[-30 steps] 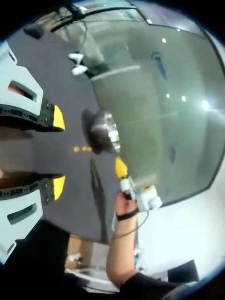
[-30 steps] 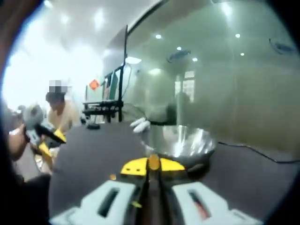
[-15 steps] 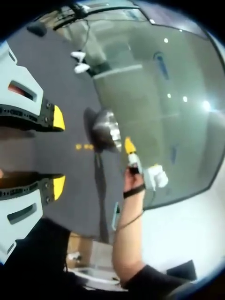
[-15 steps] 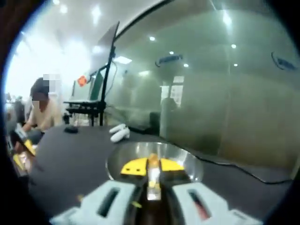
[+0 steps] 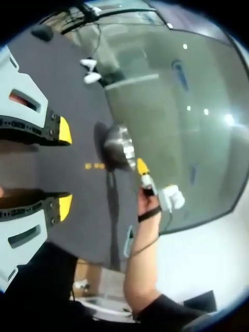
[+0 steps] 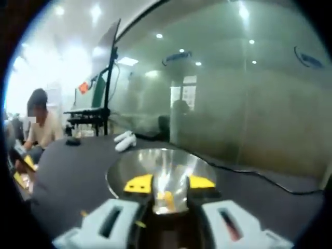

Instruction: Pick up the QQ candy scattered on the table and place it into the stainless steel bowl on the table

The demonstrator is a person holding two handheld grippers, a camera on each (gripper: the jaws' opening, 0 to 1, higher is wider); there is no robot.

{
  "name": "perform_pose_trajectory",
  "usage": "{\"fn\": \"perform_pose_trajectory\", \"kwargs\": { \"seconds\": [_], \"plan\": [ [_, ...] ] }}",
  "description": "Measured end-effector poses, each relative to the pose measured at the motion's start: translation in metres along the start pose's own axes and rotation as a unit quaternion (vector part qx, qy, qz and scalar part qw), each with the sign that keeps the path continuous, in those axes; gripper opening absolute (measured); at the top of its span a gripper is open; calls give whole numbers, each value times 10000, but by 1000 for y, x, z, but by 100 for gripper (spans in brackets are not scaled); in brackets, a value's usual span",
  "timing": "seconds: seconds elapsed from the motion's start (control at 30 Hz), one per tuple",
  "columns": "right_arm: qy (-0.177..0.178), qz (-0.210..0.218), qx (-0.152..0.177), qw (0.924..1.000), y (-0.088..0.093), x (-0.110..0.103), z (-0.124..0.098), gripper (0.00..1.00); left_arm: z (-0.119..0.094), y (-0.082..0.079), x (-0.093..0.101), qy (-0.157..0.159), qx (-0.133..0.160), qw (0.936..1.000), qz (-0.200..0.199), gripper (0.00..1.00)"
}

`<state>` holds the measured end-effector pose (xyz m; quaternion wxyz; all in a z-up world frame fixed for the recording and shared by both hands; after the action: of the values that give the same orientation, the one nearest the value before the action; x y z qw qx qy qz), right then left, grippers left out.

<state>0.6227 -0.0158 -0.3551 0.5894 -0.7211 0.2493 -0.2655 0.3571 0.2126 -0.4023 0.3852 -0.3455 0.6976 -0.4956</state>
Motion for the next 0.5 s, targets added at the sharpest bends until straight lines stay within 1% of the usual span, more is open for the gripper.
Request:
{"fn": "perform_pose_trajectory", "kwargs": {
  "seconds": [0.1,0.4,0.43,0.47,0.5],
  "plan": [
    [-72,36,-1,10000,1,0,-3,24,0,0,1,0,-18,10000,38,37],
    [-221,64,136,9996,-4,-3,-14,24,0,-2,4,5,-5,10000,63,37],
    [-257,57,146,9995,-4,-4,-16,24,0,-2,5,35,1,10000,39,37],
    [-284,16,116,9995,-4,-6,-18,24,-1,-4,6,125,85,9998,-148,37],
    [-296,-35,73,9995,-3,-6,-20,23,-1,-7,6,143,183,9993,-307,37]
  ]
}}
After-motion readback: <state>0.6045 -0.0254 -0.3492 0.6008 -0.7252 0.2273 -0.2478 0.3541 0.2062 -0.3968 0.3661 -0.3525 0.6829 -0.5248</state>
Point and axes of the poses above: the point that each gripper's makers call its tool centre point, and the gripper's own axes: z roughly forward along the fingers, x roughly to its right, y roughly out of its underside, the point moved 7 cm from there along -z, roughly backward along the fingers, and after that the axes turned 6 degrees about -y, right-handed, at the moved point
